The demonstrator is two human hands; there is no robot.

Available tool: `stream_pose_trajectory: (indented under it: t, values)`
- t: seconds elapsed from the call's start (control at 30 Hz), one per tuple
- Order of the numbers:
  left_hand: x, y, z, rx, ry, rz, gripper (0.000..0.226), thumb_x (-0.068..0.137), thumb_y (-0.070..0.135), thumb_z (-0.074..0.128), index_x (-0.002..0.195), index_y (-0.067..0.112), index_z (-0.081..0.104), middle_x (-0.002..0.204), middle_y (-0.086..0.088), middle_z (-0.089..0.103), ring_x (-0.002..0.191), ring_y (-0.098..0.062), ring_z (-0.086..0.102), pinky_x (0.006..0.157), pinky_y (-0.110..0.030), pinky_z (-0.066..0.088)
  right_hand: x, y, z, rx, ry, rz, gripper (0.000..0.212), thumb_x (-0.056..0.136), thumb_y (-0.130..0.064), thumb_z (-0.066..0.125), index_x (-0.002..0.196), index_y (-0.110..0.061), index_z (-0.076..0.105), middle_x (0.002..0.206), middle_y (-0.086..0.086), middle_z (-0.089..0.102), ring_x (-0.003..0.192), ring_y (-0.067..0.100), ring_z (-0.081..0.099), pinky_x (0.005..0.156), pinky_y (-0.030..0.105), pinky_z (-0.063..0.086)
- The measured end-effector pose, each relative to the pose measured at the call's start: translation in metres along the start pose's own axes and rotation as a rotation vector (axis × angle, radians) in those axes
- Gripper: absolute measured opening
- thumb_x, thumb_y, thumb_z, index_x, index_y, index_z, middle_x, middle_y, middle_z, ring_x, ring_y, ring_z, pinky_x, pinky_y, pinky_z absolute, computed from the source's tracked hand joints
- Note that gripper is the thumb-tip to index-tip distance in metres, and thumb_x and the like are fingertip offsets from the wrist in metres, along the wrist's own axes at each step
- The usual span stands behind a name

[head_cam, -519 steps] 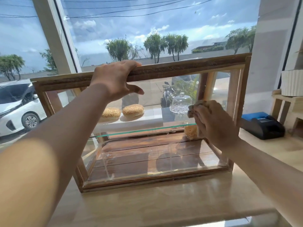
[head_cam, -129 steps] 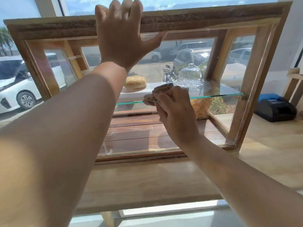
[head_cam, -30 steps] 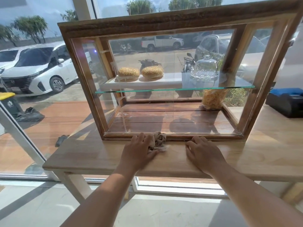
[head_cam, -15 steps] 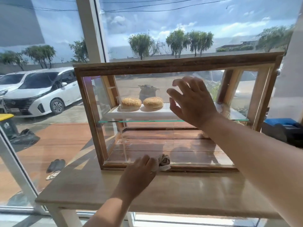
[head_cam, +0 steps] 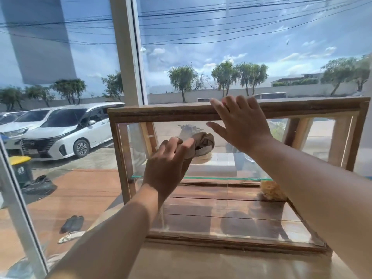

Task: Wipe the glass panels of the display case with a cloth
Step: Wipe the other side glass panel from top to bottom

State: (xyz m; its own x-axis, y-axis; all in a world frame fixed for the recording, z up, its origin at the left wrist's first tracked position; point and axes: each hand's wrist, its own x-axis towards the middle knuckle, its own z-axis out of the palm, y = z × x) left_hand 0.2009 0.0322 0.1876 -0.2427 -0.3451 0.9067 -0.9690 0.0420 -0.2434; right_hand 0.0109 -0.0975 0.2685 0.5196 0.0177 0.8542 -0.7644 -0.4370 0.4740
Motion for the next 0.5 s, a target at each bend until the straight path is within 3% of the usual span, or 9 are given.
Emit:
stream_pose_trajectory:
  t: [0.2, 0.4, 0.5]
  values:
    - [0.011, -0.009, 0.019, 0.137, 0.087, 0.075, 0.029, 0.096, 0.026, 0.059, 0.121, 0.016, 0.047, 0.102, -0.018, 0.059, 0.08, -0.034, 0.053, 0.067, -0.044, 0.048, -0.004, -0.009, 0.01, -0.053, 0.099, 0.07, 0.052, 0.103, -0.051, 0.042, 0.136, -0.011, 0.049, 0.108, 0.013, 0.058, 0.091, 0.034, 0.051, 0.084, 0.046, 0.039]
    - [0.015, -0.026, 0.017, 0.148, 0.087, 0.204, 0.018, 0.098, 0.025, 0.057, 0.102, 0.012, 0.045, 0.095, -0.018, 0.06, 0.078, -0.031, 0.054, 0.064, -0.042, 0.049, -0.005, -0.009, 0.015, -0.05, 0.154, 0.077, 0.053, 0.105, -0.052, 0.036, 0.135, -0.011, 0.051, 0.102, 0.013, 0.058, 0.088, 0.034, 0.053, 0.083, 0.046, 0.038]
    - [0.014, -0.038, 0.011, 0.191, 0.156, 0.172, 0.022, 0.094, 0.023, 0.061, 0.098, 0.011, 0.044, 0.104, -0.016, 0.055, 0.085, -0.03, 0.05, 0.068, -0.042, 0.044, -0.004, -0.009, 0.015, -0.053, 0.153, 0.084, 0.052, 0.104, -0.052, 0.038, 0.134, -0.011, 0.05, 0.101, 0.013, 0.057, 0.088, 0.034, 0.053, 0.083, 0.045, 0.036]
